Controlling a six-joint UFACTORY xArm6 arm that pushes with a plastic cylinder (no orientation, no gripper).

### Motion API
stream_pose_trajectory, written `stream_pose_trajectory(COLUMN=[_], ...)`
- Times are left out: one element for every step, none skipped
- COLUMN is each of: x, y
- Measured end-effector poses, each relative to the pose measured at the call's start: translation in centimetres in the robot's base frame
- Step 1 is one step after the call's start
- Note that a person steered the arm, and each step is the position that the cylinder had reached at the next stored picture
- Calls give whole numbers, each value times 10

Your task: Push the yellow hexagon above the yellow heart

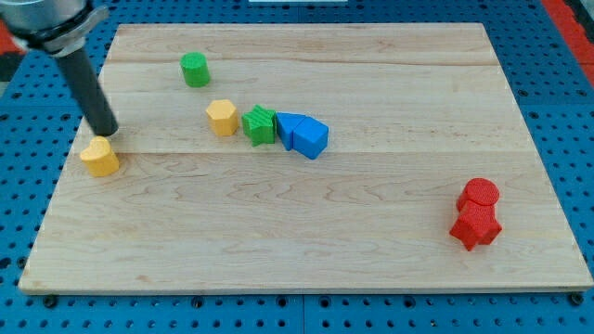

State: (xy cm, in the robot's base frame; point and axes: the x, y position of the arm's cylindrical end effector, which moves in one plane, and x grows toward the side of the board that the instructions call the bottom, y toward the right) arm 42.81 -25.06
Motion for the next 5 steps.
stream_pose_trajectory(x=[72,54,-22,-89,-77], y=[11,23,30,37,139])
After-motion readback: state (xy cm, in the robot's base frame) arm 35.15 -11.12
